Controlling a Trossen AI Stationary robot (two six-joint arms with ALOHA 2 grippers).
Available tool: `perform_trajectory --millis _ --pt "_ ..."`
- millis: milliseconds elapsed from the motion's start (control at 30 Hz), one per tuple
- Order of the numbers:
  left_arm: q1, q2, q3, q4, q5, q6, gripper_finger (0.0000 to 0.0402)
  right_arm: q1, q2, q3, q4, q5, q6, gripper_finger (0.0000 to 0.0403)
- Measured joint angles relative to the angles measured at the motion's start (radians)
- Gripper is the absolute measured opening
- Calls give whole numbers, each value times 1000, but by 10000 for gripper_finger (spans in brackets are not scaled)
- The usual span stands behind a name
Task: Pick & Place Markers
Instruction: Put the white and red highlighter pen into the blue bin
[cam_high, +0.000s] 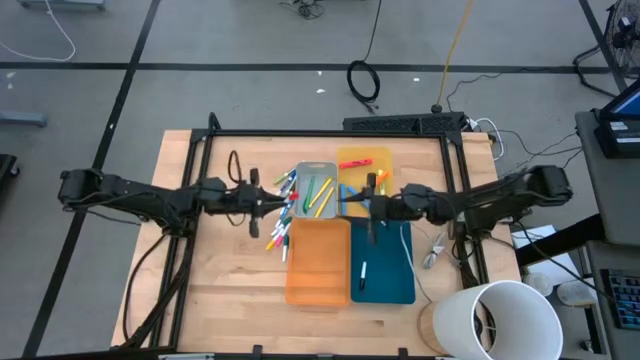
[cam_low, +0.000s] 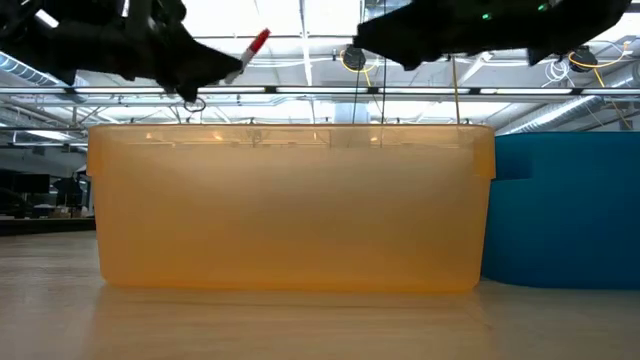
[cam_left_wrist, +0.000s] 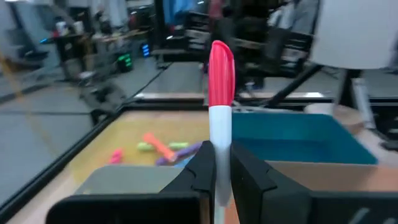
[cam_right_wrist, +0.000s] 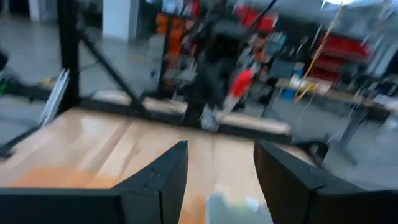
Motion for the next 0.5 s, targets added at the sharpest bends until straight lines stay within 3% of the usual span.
perform_trajectory --millis 200,367,500 --pt "-35 0 17 29 81 -2 28 -47 190 29 284 -41 -10 171" --pt "-64 0 18 31 81 5 28 -74 316 158 261 -186 39 171" --pt "-77 0 18 32 76 1 28 -75 388 259 240 -189 33 171"
